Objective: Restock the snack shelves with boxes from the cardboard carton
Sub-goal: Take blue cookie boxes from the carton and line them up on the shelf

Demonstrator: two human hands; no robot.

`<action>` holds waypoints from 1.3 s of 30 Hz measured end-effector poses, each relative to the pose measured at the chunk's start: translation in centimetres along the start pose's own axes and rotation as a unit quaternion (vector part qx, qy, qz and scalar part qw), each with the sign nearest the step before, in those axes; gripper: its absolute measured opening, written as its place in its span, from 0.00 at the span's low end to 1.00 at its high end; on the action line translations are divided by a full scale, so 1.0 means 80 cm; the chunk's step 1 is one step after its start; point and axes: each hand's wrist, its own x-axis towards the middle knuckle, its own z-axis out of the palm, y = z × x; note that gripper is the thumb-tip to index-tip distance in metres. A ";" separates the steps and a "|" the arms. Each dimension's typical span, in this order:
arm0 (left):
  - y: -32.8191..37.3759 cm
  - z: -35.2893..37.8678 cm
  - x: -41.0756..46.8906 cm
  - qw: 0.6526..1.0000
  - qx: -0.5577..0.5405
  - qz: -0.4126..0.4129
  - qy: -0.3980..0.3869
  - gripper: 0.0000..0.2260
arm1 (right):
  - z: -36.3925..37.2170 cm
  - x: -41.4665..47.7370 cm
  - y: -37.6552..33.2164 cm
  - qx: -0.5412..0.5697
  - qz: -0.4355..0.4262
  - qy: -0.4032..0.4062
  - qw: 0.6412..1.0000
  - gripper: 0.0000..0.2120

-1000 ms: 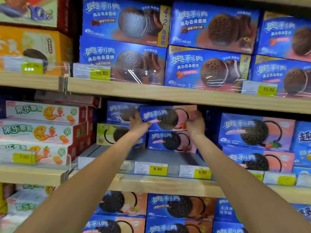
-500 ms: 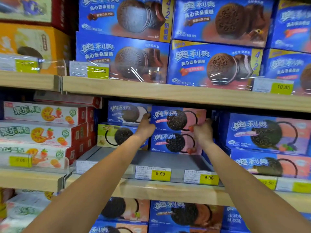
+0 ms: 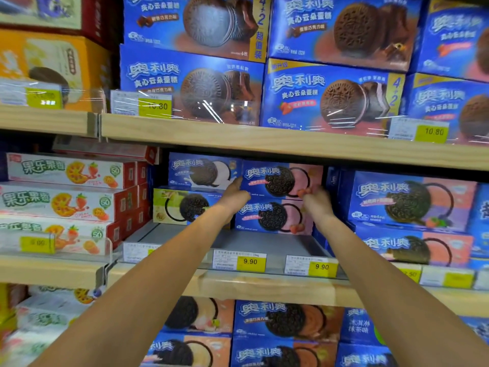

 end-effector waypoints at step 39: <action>-0.276 -0.076 -0.405 0.961 -0.102 -0.170 0.192 0.14 | 0.166 -0.454 0.146 0.092 0.017 -0.332 0.938 0.16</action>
